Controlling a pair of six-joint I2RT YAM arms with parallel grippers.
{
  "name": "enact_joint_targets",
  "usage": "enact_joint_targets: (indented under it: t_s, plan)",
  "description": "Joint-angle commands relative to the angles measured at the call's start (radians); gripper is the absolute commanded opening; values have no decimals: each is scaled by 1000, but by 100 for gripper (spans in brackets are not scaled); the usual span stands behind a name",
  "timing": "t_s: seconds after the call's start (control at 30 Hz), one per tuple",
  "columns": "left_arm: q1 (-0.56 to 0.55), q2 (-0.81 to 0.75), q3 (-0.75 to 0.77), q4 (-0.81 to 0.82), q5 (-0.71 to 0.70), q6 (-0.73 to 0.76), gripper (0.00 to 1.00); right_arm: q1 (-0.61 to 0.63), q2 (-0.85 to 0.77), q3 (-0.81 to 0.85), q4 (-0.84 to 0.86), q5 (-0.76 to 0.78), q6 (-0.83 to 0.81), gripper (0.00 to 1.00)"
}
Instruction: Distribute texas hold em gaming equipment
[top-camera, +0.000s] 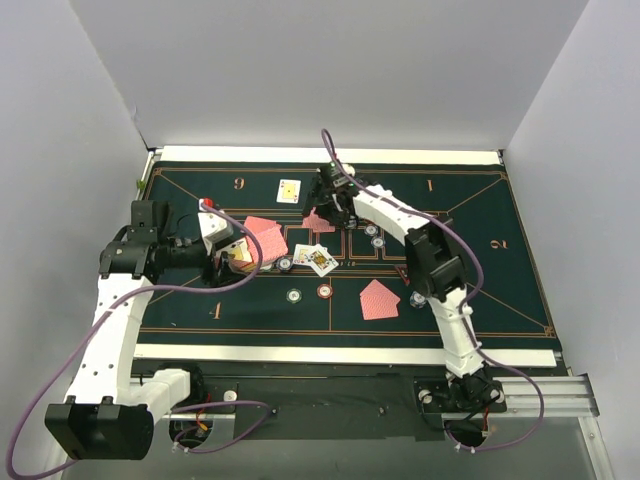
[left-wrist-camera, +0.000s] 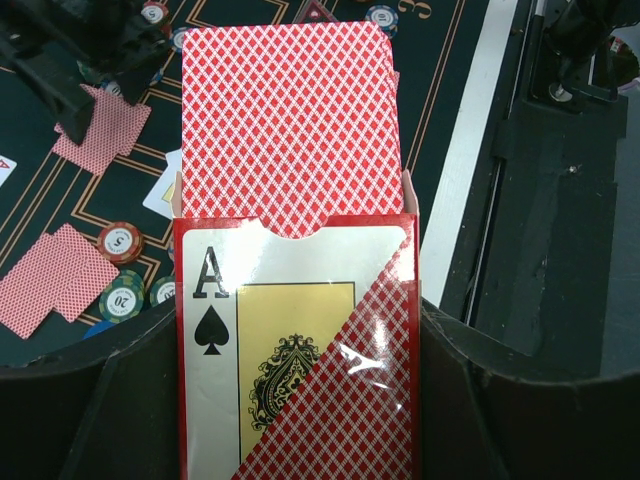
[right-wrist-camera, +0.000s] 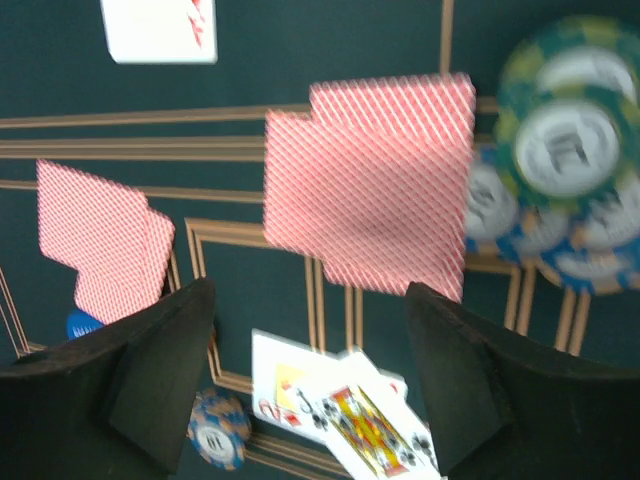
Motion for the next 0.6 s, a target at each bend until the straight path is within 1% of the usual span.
enact_joint_targets:
  t_s: [0.0, 0.03, 0.07, 0.1, 0.13, 0.17, 0.2, 0.23, 0.27, 0.3, 0.37, 0.4, 0.47, 0.57]
  plan:
    - [6, -5, 7, 10, 26, 47, 0, -4, -330, -237, 142, -92, 64, 74]
    - [5, -10, 2, 4, 23, 56, 0, -9, -367, -271, 168, -101, 71, 76]
    - [5, -11, -4, -11, 22, 81, 0, -9, -454, -346, 182, -124, 84, 77]
    - [5, -19, -8, -14, 19, 84, 0, -15, -500, -377, 204, -135, 106, 79]
    - [5, -23, -18, -17, 14, 87, 0, -17, -574, -447, 216, -170, 123, 79]
    - [5, -29, -22, -26, 11, 95, 0, -20, -620, -481, 255, -205, 154, 81]
    - [3, -34, -30, -46, 3, 125, 0, -20, -695, -557, 279, -228, 174, 82]
    - [3, -37, -36, -53, 3, 138, 0, -20, -726, -598, 349, -274, 221, 83]
    - [3, -40, -44, -56, -1, 138, 0, -20, -790, -663, 374, -291, 245, 84]
    - [3, -40, -45, -59, 0, 141, 0, -18, -813, -691, 430, -333, 296, 84]
    - [2, -39, -50, -69, 0, 150, 0, -8, -913, -800, 518, -367, 358, 85]
    - [2, -42, -53, -74, 0, 150, 0, 6, -933, -816, 562, -371, 372, 86]
    - [2, -46, -54, -80, 2, 153, 0, 38, -976, -845, 581, -374, 394, 87]
    - [-2, -51, -54, -83, 5, 155, 0, 103, -976, -799, 515, -356, 348, 88]
